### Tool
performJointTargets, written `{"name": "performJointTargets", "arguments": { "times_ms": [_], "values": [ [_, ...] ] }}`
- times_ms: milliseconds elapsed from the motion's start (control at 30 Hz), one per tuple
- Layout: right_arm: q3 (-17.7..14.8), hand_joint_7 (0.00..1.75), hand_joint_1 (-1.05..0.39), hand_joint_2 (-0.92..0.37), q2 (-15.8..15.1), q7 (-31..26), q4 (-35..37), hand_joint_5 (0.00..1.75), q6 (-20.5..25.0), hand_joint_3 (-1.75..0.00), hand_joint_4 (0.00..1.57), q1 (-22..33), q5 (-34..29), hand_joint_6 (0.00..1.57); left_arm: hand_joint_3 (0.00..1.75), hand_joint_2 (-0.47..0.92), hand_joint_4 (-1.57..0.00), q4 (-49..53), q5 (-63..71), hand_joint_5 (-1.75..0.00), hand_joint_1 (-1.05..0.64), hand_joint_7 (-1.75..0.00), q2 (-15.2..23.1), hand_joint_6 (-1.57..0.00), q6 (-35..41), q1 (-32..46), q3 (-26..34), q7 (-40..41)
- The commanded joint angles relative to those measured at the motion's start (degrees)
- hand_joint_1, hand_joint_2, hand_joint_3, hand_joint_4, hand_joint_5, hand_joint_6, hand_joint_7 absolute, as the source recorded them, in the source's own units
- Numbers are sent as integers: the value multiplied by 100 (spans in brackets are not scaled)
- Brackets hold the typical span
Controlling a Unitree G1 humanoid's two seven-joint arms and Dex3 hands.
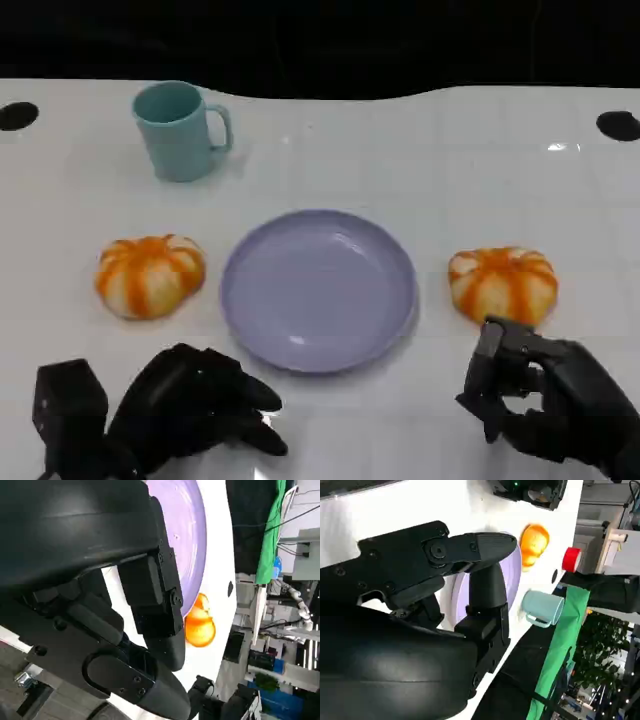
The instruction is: Grasp the bread from the table and place it into the plate.
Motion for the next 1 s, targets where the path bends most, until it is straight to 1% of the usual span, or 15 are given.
{"name": "performJointTargets", "arguments": {
  "times_ms": [33,133,233,467,633,767,800,833,867,900,933,967,1000],
  "values": [
    [-37,175,-44,-92,-22,16,103,175,-137,-25,81,-32,62,61,0,77,-157,40,28,-20,-105,-1,104,-156,-38,-25,25,51],
    [-39,175,-43,-92,-2,33,134,175,-203,-25,81,-45,106,60,1,79,-157,59,34,-20,-105,0,107,-156,-114,-35,28,26],
    [-39,175,-44,-92,2,28,122,175,-160,-24,81,-31,103,60,1,80,-157,83,51,-20,-105,0,111,-156,-126,-43,24,47],
    [-38,175,-45,-92,-4,18,107,175,-100,-25,82,-33,80,60,0,78,-157,70,-16,-21,-105,0,100,-156,-16,-45,45,6],
    [-32,175,-45,-92,-19,3,123,175,-147,-25,81,-50,27,60,0,77,-157,69,11,-21,-105,0,119,-157,-32,-49,36,17],
    [-46,174,-45,-92,-8,12,149,175,-344,-25,79,-78,52,57,0,78,-157,63,21,-21,-105,0,118,-156,-56,-47,29,19],
    [-60,170,-47,-92,-8,6,118,175,-401,-26,74,-95,64,53,0,78,-156,70,12,-21,-105,0,116,-156,-64,-49,33,6],
    [-70,162,-48,-92,-9,2,99,175,-443,-27,69,-108,73,51,0,78,-156,76,6,-20,-105,0,114,-156,-70,-52,36,-3],
    [-91,158,-49,-92,-3,-6,83,175,-508,-27,66,-132,100,50,0,78,-156,82,7,-20,-105,0,112,-156,-78,-53,35,-7],
    [-104,144,-49,-92,1,-11,81,172,-550,-25,59,-148,119,49,0,78,-156,86,8,-20,-105,0,111,-156,-82,-53,34,-7],
    [-130,138,-49,-92,-23,-42,92,172,-673,-24,56,-201,73,48,0,78,-156,88,11,-20,-105,0,108,-156,-86,-54,33,-2],
    [-147,119,-49,-92,-42,-66,104,157,-766,-23,48,-239,37,43,0,78,-156,90,12,-20,-105,0,107,-156,-89,-54,33,1],
    [-170,109,-49,-92,-81,-108,100,149,-848,-23,44,-286,-42,40,0,78,-156,95,8,-20,-105,0,103,-156,-92,-58,34,-4]
  ]
}}
